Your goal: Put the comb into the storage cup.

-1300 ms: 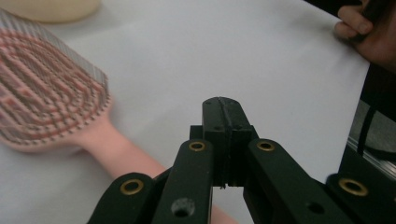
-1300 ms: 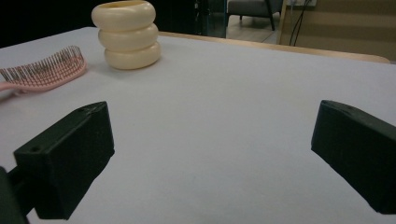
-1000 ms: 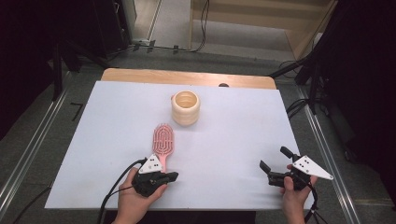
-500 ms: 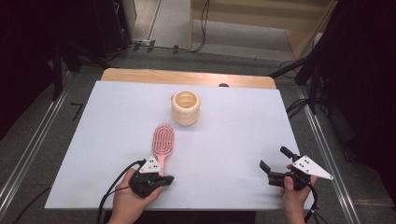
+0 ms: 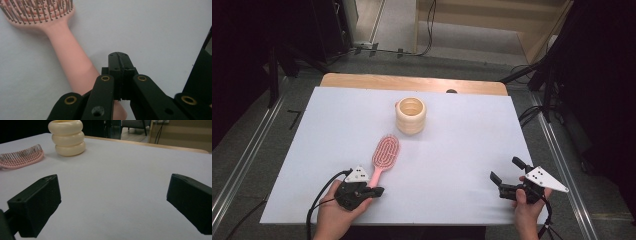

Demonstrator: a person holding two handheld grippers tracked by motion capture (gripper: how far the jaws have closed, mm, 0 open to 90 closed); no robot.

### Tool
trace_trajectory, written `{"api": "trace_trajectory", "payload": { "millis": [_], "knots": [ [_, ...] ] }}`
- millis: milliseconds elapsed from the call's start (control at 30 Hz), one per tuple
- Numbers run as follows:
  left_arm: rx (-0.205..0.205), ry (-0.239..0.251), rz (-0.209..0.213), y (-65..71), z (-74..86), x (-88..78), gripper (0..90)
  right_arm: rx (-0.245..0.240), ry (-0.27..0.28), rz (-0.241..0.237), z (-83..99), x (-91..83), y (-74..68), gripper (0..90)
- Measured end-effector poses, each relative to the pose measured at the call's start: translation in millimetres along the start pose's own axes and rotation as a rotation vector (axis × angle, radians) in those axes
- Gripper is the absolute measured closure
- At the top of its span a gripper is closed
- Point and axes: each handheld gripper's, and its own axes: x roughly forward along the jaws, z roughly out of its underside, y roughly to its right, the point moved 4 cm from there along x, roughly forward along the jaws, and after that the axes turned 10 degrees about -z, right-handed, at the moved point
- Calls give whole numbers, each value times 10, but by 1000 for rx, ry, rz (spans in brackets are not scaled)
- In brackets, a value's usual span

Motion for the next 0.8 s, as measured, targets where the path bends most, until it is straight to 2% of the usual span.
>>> {"api": "trace_trajectory", "payload": {
  "millis": [300,467,667,733,800],
  "knots": [
    [-10,-12,-21,-109,56,-74,900,2,-1,0,1,-1,-1,0],
    [-5,-12,-50,-163,82,-121,900,0,-1,0,1,0,-1,0],
    [-24,-7,-48,-194,86,-150,899,-1,-1,1,1,1,0,0],
    [-40,10,-34,-181,58,-171,797,1,0,1,0,1,0,0],
    [-35,23,-30,-159,17,-193,688,2,-1,0,1,1,-1,0]
  ]
}}
